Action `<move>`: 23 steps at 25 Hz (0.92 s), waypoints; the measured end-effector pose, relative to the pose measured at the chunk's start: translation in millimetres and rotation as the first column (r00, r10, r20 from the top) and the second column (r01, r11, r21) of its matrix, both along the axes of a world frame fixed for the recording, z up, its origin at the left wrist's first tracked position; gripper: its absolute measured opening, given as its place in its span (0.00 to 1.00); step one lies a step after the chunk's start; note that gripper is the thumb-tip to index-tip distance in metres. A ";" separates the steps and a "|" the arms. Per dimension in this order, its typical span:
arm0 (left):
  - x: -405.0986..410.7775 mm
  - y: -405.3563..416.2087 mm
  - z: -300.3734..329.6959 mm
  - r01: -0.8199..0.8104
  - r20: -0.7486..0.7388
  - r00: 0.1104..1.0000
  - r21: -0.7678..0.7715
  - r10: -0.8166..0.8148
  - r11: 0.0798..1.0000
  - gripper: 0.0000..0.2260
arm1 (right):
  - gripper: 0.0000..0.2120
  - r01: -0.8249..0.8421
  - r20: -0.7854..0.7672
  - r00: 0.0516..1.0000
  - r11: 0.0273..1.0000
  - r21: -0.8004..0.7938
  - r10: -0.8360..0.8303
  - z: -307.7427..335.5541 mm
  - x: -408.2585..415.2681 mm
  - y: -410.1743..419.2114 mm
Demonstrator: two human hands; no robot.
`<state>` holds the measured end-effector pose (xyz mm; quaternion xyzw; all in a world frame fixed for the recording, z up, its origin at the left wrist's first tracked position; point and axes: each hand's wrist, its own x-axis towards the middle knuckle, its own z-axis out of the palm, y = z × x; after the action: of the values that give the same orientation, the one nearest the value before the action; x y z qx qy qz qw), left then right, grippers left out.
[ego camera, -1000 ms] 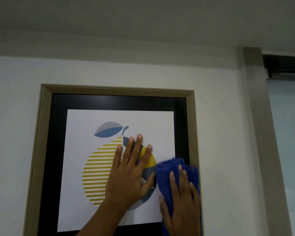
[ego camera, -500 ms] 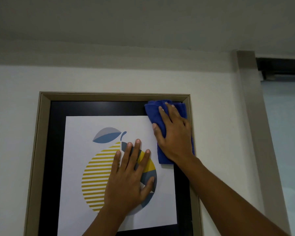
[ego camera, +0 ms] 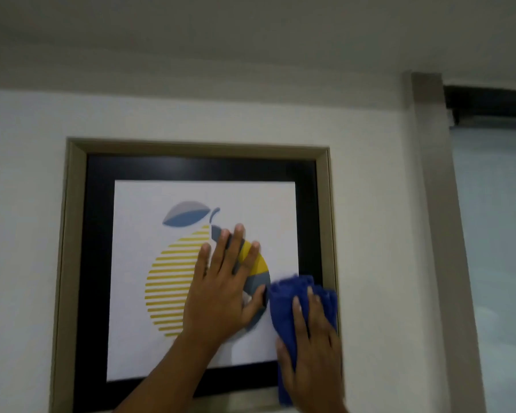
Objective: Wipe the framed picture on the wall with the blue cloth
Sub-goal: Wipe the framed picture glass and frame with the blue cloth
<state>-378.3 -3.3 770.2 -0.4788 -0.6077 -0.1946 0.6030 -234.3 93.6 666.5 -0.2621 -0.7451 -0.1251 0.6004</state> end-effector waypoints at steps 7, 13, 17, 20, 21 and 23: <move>-3.5 -0.6 -30.4 -0.027 -0.036 0.999 -0.022 0.026 0.999 0.33 | 0.32 -0.103 -0.113 0.987 0.992 0.073 0.110 177.2 -5.9 15.9; -6.0 -3.0 -59.2 -0.017 -0.014 1.000 -0.022 0.017 1.000 0.33 | 0.30 -0.105 -0.206 0.971 0.991 0.081 0.119 122.1 -19.6 14.7; -2.4 -2.8 -63.0 -0.013 0.003 1.000 -0.033 0.013 0.999 0.34 | 0.31 -0.056 -0.144 0.988 0.998 0.006 0.056 4.6 -19.6 5.5; -2.4 -1.1 -64.7 -0.012 0.001 1.000 -0.024 0.012 1.000 0.33 | 0.30 -0.057 -0.198 0.980 0.992 -0.114 0.033 -17.9 -35.7 -13.8; -2.7 -1.3 -64.6 -0.012 -0.003 1.000 -0.027 0.012 1.000 0.32 | 0.30 -0.059 -0.216 0.976 0.987 -0.148 0.026 -13.9 -40.6 -19.9; -4.6 -3.9 -65.3 -0.001 -0.003 1.000 -0.037 0.001 0.999 0.33 | 0.30 -0.039 -0.171 0.985 0.988 -0.152 0.013 -11.5 -39.1 -21.2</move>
<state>-382.9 -7.2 704.9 -0.4900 -0.6103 -0.1824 0.5951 -273.5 72.4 655.0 -0.3078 -0.7019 -0.0363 0.6412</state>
